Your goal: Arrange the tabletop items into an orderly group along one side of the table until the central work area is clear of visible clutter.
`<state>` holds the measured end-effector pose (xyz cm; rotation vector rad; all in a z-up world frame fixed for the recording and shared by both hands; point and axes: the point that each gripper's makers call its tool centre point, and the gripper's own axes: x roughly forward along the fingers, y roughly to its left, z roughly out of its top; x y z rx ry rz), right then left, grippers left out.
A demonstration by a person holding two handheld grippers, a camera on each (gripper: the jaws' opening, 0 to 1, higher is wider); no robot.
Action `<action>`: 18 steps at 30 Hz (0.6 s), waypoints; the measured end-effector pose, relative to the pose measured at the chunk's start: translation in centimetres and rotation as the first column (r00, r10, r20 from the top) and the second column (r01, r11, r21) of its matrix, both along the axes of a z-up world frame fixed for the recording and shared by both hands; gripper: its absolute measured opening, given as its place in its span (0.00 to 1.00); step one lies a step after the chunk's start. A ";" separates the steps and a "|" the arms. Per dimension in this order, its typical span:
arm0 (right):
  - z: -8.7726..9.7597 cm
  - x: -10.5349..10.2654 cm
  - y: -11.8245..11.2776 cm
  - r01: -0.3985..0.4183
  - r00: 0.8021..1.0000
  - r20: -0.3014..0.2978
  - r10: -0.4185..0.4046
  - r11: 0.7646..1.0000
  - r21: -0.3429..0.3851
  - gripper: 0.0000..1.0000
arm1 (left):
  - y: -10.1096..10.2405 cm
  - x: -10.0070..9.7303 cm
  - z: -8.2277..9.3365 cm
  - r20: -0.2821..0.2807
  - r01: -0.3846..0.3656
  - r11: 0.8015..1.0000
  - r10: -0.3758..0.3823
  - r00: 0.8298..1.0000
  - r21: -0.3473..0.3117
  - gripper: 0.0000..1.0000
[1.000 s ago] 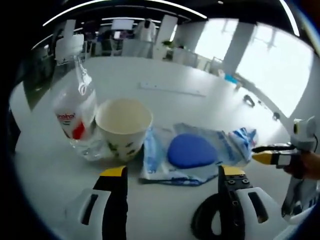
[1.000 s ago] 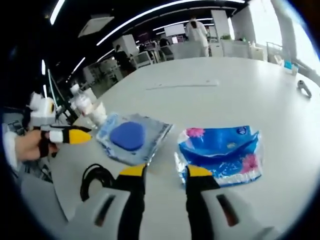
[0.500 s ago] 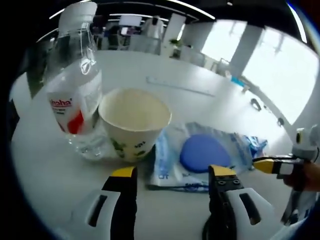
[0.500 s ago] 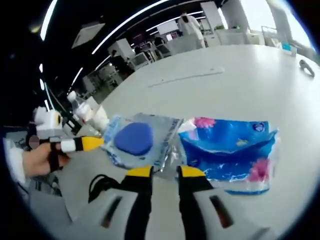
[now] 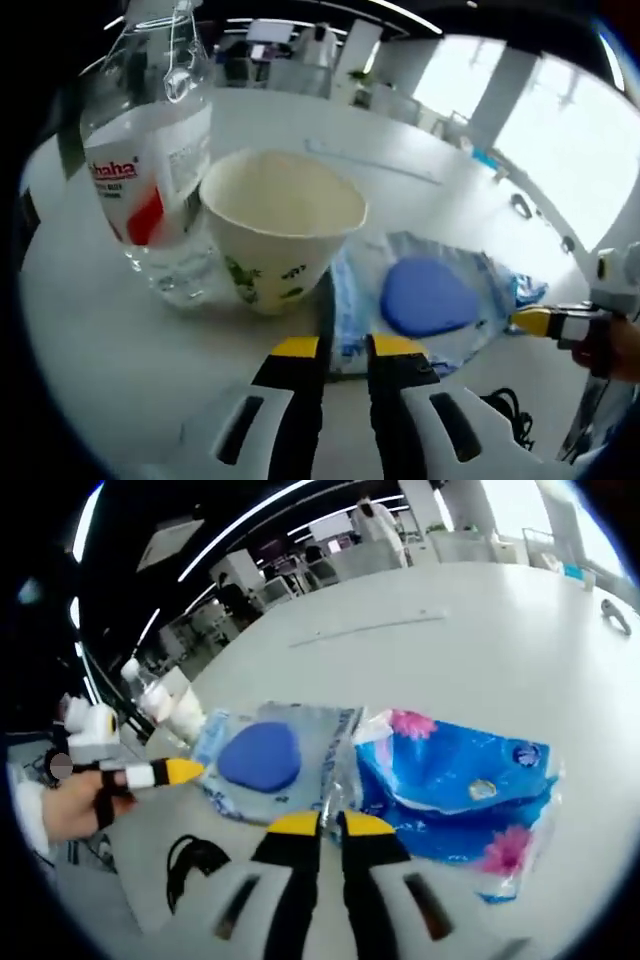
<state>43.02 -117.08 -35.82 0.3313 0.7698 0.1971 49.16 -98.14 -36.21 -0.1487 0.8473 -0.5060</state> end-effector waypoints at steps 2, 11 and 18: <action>0.2 0.1 -0.2 0.010 1.000 0.006 -0.010 1.000 0.012 0.00 | -0.4 -0.1 0.1 -0.006 -0.002 1.000 0.002 1.000 -0.026 0.02; 1.4 0.5 -1.0 -0.001 0.999 0.051 0.002 1.000 -0.014 0.00 | -1.7 0.2 1.0 0.047 0.035 0.999 -0.035 0.998 0.006 0.00; 2.6 1.2 -2.1 -0.003 0.996 0.091 0.006 1.000 -0.028 0.00 | -2.7 0.9 1.9 0.095 0.042 0.999 -0.043 0.995 0.010 0.00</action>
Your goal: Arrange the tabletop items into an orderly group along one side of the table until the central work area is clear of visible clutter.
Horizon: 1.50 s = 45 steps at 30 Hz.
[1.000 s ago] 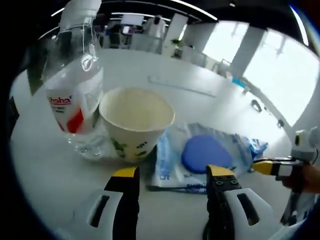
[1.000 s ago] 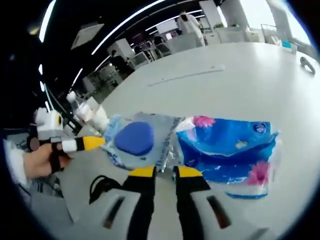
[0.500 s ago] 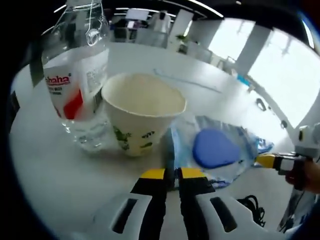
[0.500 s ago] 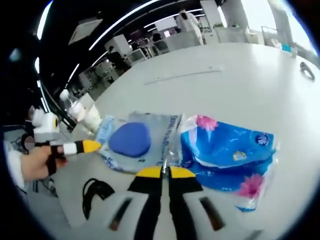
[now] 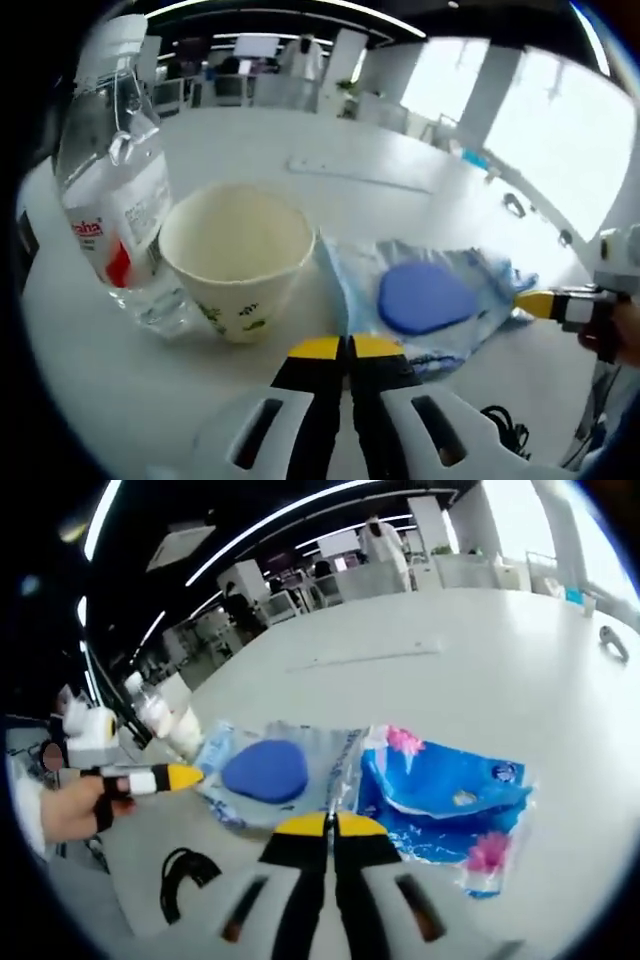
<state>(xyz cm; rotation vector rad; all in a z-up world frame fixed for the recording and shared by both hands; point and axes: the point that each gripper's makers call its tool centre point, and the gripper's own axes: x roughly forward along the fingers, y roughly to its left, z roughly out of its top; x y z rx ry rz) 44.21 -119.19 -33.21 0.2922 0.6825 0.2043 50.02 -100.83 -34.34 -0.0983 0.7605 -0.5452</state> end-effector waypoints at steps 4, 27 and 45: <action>0.1 0.2 -0.3 -0.002 1.000 0.001 0.002 1.000 0.003 0.00 | -0.2 0.2 -0.1 0.005 0.005 1.000 -0.006 1.000 0.014 0.00; -1.9 -0.6 0.7 0.014 0.998 -0.062 -0.010 0.998 0.057 0.00 | 0.6 0.5 -1.7 -0.021 -0.021 0.998 0.022 1.000 0.057 0.00; -2.1 -0.4 0.6 -0.049 0.998 -0.037 0.048 0.998 -0.031 0.03 | 0.8 0.4 -2.0 -0.037 -0.051 0.997 0.053 0.998 0.050 0.03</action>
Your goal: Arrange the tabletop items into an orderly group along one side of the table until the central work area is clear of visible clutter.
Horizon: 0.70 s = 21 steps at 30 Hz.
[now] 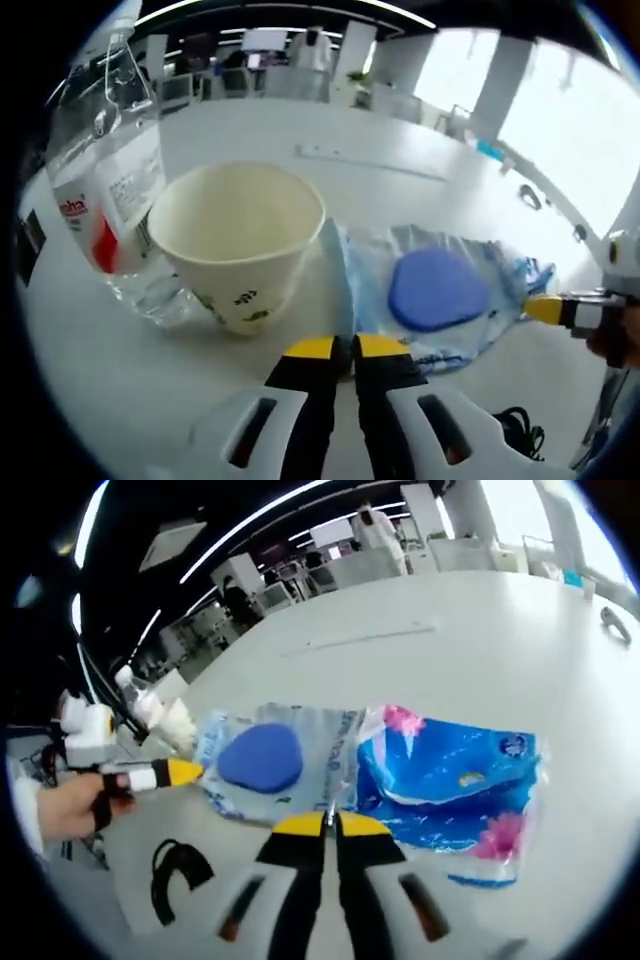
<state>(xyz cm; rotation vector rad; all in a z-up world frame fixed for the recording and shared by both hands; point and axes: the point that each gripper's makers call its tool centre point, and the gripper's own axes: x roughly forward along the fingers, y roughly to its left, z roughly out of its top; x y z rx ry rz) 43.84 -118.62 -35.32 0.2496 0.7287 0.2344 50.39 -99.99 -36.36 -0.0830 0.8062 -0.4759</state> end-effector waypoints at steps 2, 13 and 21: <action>0.3 0.0 0.2 -0.005 1.000 0.017 0.005 1.000 -0.012 0.05 | 0.1 -0.1 0.1 -0.024 -0.058 0.998 0.058 0.998 -0.033 0.07; 1.5 -1.0 0.5 -0.010 0.996 0.086 0.011 1.000 -0.009 0.31 | -1.0 -1.6 2.4 -0.010 -0.118 0.974 0.119 0.993 -0.195 0.53; 3.0 -2.1 -0.2 0.007 0.993 0.122 -0.006 1.000 -0.009 0.40 | -1.2 -3.2 3.9 0.038 -0.032 0.989 0.038 0.999 -0.143 0.68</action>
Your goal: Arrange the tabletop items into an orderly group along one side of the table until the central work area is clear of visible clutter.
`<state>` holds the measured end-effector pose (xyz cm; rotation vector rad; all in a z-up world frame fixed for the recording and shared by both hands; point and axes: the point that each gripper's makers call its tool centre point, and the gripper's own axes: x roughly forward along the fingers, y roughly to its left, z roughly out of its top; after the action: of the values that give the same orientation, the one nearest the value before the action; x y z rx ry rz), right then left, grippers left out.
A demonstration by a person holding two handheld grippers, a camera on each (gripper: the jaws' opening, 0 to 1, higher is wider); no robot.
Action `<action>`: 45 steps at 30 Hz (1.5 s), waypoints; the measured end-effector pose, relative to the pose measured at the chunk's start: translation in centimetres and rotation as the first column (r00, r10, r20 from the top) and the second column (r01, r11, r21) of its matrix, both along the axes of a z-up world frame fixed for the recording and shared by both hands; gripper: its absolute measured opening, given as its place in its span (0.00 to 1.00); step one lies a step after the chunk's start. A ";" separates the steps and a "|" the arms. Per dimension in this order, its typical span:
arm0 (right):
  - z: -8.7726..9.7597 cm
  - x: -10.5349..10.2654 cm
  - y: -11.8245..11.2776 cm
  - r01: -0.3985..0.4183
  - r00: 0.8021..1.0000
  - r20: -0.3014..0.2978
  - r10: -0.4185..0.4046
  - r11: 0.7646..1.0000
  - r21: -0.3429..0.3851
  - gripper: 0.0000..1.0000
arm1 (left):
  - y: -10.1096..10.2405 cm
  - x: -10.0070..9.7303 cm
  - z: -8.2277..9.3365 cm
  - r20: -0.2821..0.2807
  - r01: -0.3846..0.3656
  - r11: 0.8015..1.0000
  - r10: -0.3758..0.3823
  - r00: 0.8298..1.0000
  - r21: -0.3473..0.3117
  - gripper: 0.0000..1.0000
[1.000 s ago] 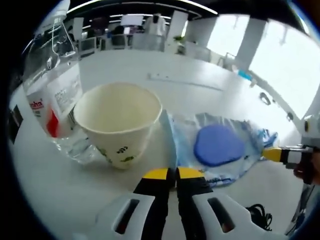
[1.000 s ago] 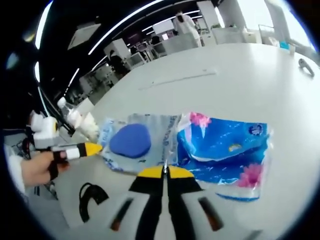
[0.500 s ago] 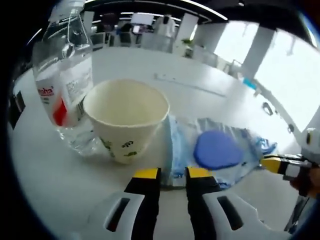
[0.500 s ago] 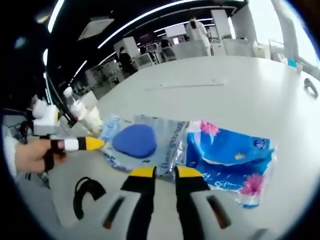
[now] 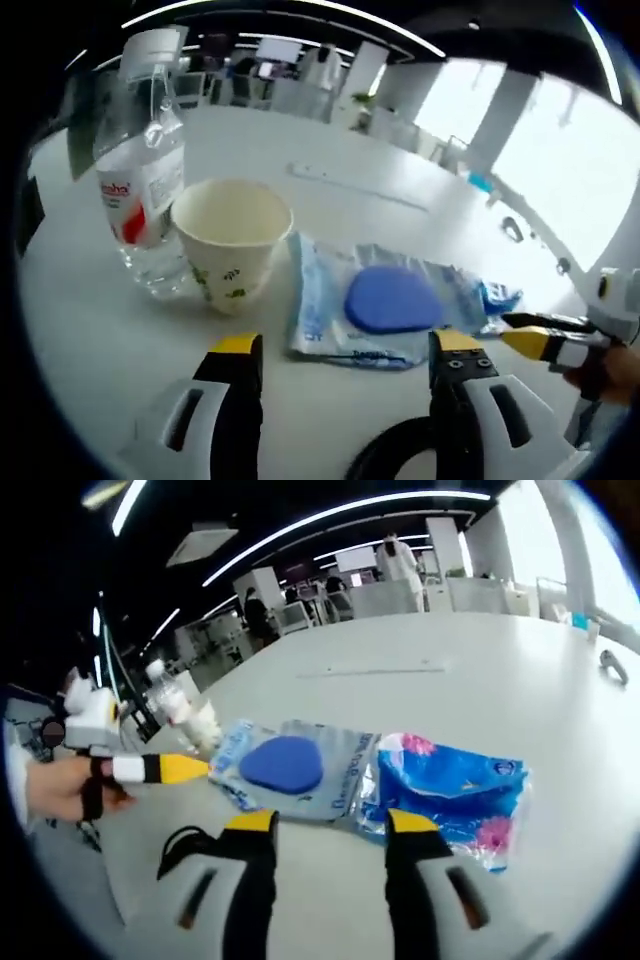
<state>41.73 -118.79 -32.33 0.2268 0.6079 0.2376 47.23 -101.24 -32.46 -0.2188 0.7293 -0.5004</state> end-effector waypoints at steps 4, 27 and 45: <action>0.9 -0.4 -0.7 0.029 0.999 0.014 -0.029 0.999 0.014 0.41 | -0.4 -0.4 1.1 0.010 -0.005 1.000 0.005 1.000 -0.028 0.78; 2.6 -1.2 -2.3 0.037 0.999 0.033 -0.039 0.999 0.034 0.41 | -0.7 -1.5 2.5 0.041 0.042 0.999 -0.043 0.998 0.028 0.78; 2.8 -3.3 -8.6 0.131 0.991 0.027 -0.133 0.990 0.050 0.40 | -6.9 -2.8 2.9 0.050 0.116 0.993 -0.115 0.992 -0.014 0.76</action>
<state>38.47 -127.42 -29.53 0.3085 0.5553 0.1278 44.47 -108.15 -29.57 -0.1799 0.6922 -0.6204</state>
